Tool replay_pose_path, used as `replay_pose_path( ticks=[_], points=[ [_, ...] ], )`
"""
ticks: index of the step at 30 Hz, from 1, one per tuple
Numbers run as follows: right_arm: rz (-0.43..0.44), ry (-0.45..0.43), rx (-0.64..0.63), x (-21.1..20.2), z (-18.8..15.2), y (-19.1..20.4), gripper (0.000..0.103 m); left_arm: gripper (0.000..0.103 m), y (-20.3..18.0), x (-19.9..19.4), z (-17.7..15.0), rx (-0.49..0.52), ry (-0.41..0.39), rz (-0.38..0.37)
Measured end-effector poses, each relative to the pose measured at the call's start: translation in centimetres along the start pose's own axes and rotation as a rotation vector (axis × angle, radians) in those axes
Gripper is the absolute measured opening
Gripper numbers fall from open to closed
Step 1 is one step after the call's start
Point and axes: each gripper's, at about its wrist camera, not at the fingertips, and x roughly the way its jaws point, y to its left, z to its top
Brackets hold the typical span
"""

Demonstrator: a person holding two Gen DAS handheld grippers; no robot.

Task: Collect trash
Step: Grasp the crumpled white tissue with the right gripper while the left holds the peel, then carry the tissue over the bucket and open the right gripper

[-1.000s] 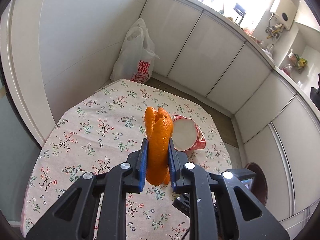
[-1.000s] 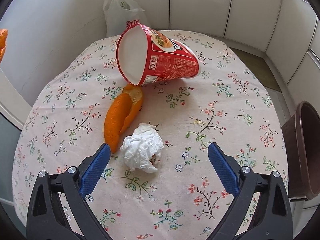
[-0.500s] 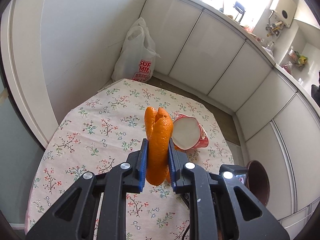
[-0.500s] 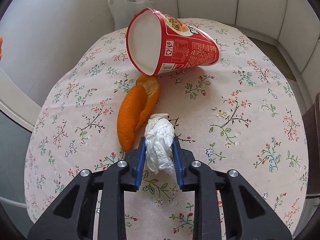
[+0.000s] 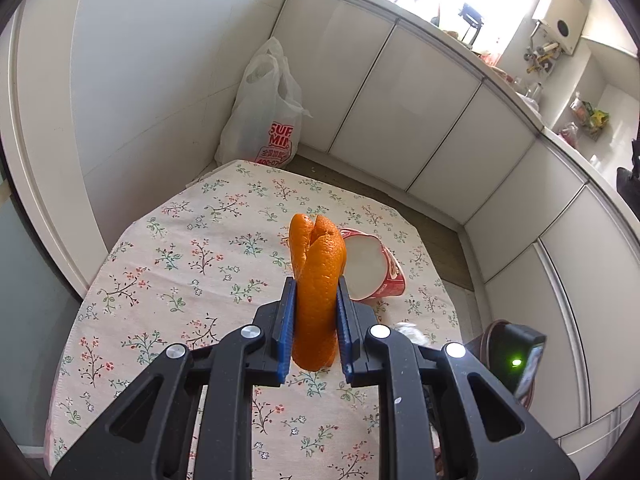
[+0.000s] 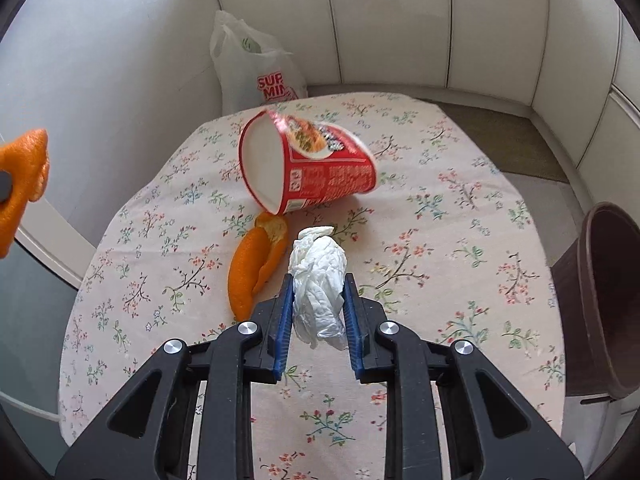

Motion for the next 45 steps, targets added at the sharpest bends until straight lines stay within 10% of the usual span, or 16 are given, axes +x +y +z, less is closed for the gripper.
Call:
replay_pose_path(
  ticks=[21,33,45],
  points=[
    [-0.54,-0.248,0.311,-11.0,0.2,-18.6,0.026,0.019,-5.0,2.5,-2.3,0.084,0.045,-0.029],
    [-0.767,-0.289,0.318,-13.7,-1.4,-21.6,0.086,0.019,-9.5,4.6,-4.5,0.143,0.085,-0.055],
    [-0.777,-0.31,0.321,-16.5,-2.2,-23.5,0.095,0.019,-15.3,5.7,-6.3,0.182,0.096,-0.153]
  ],
)
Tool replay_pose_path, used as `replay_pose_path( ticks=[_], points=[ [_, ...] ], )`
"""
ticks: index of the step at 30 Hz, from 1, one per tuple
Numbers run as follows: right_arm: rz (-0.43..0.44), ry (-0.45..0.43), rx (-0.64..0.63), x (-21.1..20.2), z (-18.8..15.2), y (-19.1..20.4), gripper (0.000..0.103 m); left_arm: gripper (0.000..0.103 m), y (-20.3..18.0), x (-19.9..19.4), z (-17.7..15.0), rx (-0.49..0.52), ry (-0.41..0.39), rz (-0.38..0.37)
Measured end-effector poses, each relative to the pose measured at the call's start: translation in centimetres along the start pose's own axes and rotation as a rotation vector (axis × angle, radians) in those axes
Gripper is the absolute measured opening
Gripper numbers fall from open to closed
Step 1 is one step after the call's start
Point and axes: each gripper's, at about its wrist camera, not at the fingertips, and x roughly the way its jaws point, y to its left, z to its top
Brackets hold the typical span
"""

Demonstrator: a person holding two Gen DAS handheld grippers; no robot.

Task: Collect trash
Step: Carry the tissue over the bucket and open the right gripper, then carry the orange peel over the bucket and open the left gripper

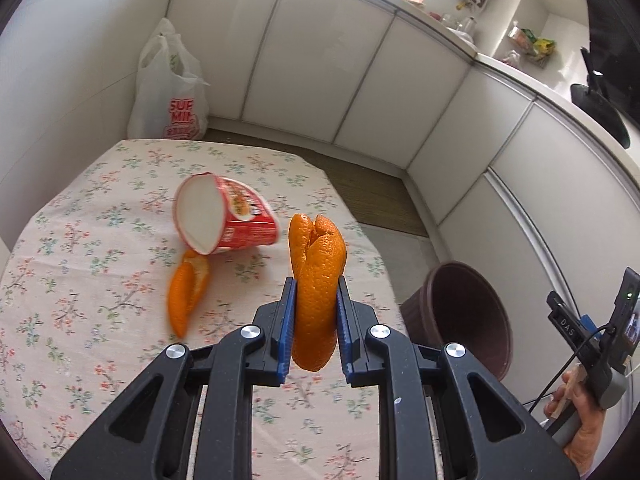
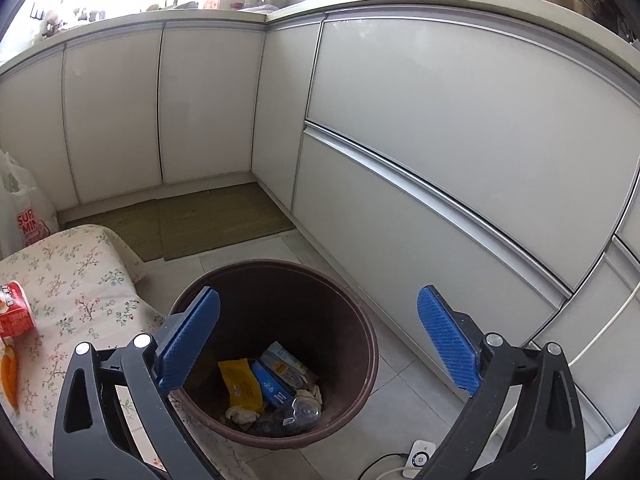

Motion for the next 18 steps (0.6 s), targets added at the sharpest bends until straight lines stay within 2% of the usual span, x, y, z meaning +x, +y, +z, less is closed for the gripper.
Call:
replay_pose_path(
  ticks=[6,10,18],
  points=[
    [0.014,0.022,0.046,0.4,0.0,-2.3,0.096,0.019,-5.1,2.6,-0.4,0.062,0.028,-0.06],
    [0.004,0.041,0.077,0.9,0.0,-4.2,0.096,0.019,-8.9,5.1,-0.2,0.063,0.076,-0.129],
    [-0.002,0.107,0.274,2.3,-0.3,-10.4,0.096,0.02,-17.6,9.8,0.2,0.132,0.156,-0.208]
  ],
)
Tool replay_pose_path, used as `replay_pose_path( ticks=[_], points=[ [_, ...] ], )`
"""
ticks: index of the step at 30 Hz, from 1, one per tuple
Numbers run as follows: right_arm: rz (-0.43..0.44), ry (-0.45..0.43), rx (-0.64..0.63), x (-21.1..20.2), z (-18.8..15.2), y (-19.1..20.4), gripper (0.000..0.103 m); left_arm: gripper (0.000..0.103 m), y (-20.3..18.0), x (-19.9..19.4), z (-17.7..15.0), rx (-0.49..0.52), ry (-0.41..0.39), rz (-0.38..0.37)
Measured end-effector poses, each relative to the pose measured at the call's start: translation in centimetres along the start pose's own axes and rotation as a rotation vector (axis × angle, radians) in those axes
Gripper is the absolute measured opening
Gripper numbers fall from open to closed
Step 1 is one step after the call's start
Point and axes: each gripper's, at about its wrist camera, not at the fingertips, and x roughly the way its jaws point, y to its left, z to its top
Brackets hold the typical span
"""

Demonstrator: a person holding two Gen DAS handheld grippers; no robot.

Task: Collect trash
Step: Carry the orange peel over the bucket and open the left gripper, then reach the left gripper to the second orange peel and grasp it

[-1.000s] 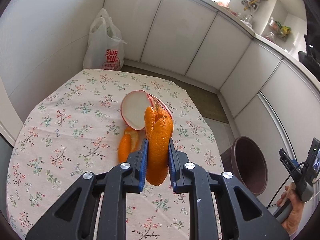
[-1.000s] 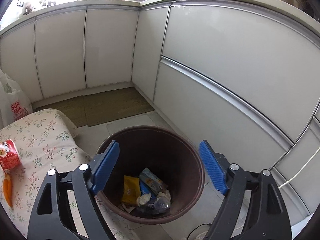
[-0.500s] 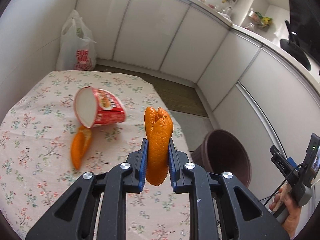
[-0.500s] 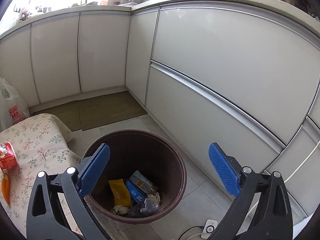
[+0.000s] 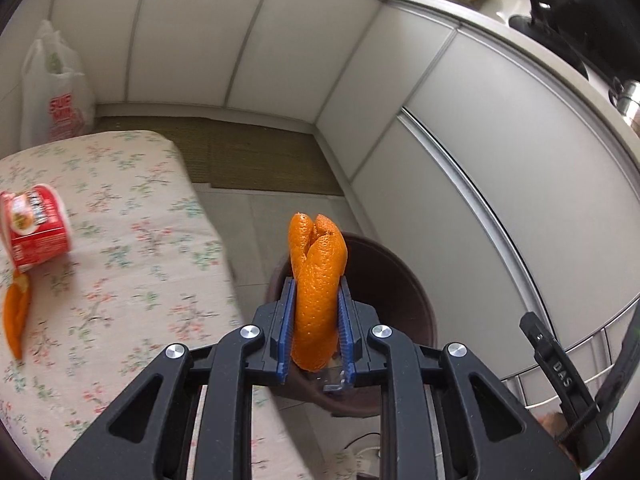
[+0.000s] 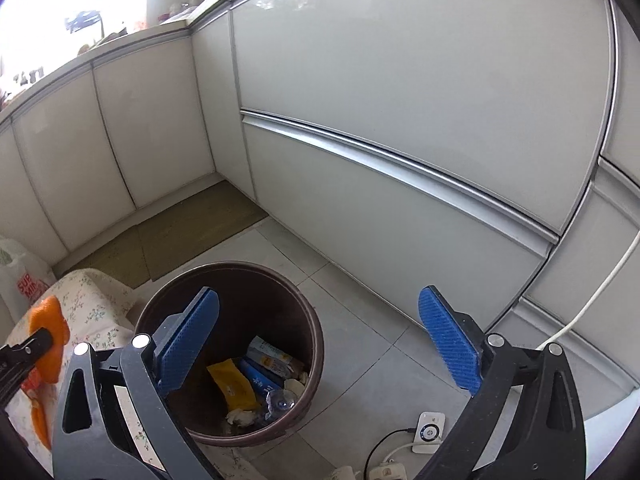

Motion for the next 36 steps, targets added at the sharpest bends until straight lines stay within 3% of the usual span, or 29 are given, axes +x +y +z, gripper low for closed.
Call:
replay_pose_path(
  ticks=[11,14,19,25,28,36],
  points=[
    [-0.02,0.034,0.067,1.2,0.2,-2.7,0.096,0.025,-4.8,5.7,0.3,0.064,0.118,-0.012],
    [-0.011,0.043,0.067,1.3,0.2,-2.7,0.096,0.034,-4.6,6.2,0.0,0.054,0.152,-0.02],
    [0.023,0.077,0.055,1.6,-0.2,-1.7,0.096,0.049,-3.3,5.3,-1.0,0.069,0.154,0.047],
    [0.085,0.103,-0.03,1.2,-1.1,1.4,0.096,0.052,2.4,2.3,-1.4,0.049,0.135,0.154],
    [0.132,0.118,-0.072,0.7,-1.6,3.2,0.096,0.058,6.3,0.1,-1.6,0.021,0.115,0.228],
    [0.234,0.15,-0.229,-0.9,-4.5,9.7,0.096,0.059,18.6,-5.2,-2.3,-0.154,0.089,0.412]
  ],
)
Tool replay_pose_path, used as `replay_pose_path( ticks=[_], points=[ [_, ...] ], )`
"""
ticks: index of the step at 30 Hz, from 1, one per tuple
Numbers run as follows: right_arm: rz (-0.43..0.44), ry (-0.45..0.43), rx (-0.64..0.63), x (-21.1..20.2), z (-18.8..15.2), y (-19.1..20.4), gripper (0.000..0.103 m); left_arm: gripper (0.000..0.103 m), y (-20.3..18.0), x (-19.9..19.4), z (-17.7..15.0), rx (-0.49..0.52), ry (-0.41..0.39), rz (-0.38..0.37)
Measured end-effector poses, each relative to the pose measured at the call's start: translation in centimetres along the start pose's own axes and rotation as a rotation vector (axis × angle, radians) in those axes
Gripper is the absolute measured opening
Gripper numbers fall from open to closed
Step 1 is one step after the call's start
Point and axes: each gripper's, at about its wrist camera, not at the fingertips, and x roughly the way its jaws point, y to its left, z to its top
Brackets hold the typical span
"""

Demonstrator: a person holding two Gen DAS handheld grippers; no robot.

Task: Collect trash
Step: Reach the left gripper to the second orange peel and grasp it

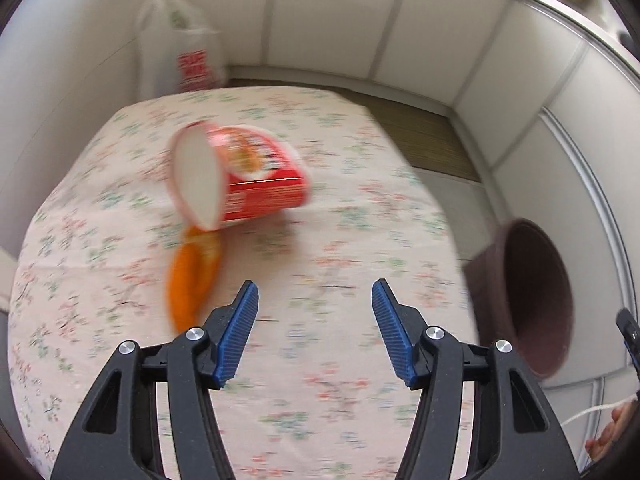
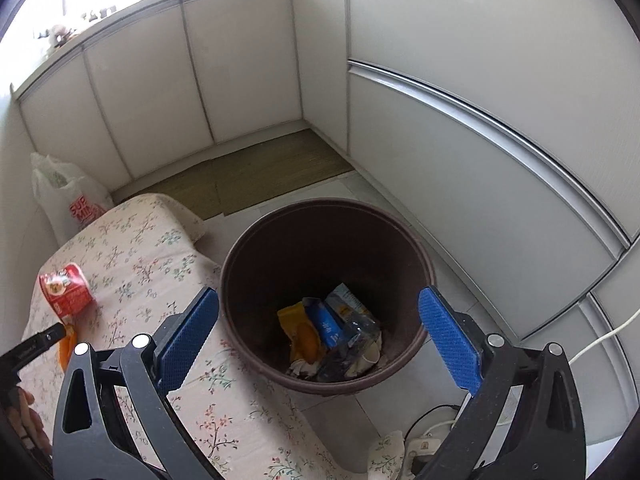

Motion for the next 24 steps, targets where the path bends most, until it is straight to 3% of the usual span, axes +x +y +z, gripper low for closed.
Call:
replay_pose_path(
  ticks=[5,10,14,21,24],
  points=[
    [0.018,-0.004,-0.136,-0.2,-1.0,4.4,0.096,0.059,6.7,1.7,0.1,-0.141,0.031,0.036],
    [0.025,0.01,-0.211,0.2,-1.8,7.2,0.096,0.059,9.7,4.2,-0.5,-0.193,0.052,0.039],
    [0.023,0.022,-0.248,0.6,-2.4,8.6,0.096,0.059,10.1,6.2,-0.1,-0.19,0.072,0.04],
    [0.026,0.044,-0.286,1.6,-3.1,10.6,0.096,0.058,8.2,8.0,-0.2,-0.097,0.059,0.065],
    [0.031,0.048,-0.301,1.9,-3.4,11.6,0.096,0.049,7.7,8.0,-0.4,-0.069,0.06,0.081]
  ],
)
